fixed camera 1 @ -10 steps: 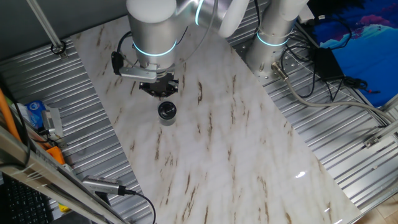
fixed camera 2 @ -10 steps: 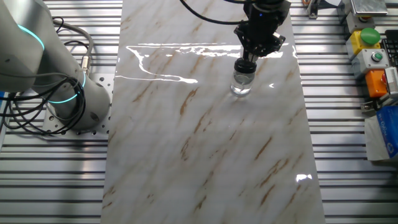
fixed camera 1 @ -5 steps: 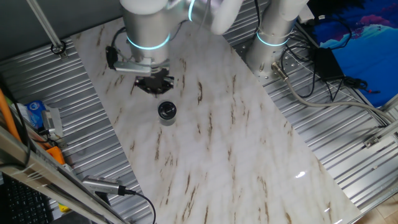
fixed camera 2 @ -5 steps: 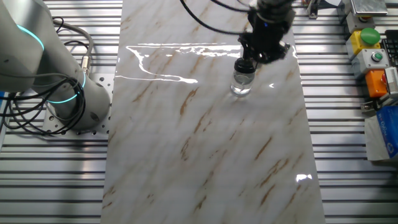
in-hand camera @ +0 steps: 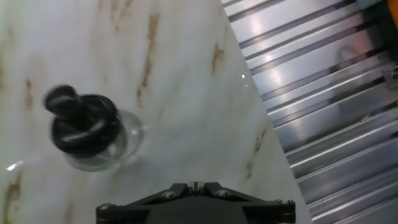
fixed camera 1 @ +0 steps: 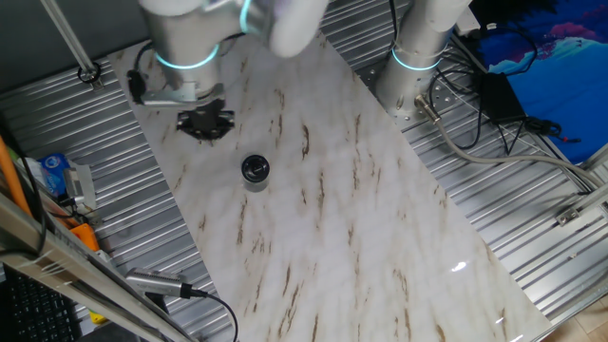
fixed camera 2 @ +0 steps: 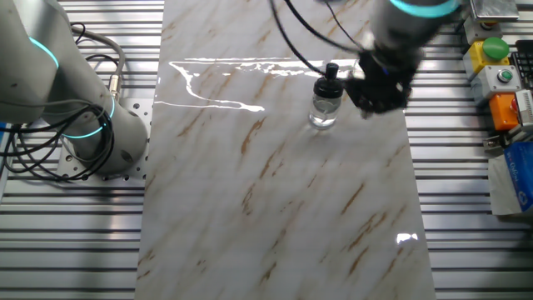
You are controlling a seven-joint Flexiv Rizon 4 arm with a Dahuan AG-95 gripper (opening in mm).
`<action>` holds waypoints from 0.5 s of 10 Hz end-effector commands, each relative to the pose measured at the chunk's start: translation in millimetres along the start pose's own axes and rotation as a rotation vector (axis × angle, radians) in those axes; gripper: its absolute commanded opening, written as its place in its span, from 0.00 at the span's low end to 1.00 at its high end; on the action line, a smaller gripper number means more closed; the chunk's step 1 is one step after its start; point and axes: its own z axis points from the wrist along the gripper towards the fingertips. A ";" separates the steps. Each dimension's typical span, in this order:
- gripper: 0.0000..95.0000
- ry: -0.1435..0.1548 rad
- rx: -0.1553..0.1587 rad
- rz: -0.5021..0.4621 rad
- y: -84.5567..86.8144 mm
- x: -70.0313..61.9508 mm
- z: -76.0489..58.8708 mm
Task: Unscrew the lid from the jar
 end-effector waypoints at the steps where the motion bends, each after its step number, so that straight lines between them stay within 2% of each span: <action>1: 0.00 0.023 0.008 0.010 2.3 2.7 -1.2; 5: 0.00 0.034 0.015 0.100 10.4 2.9 -2.5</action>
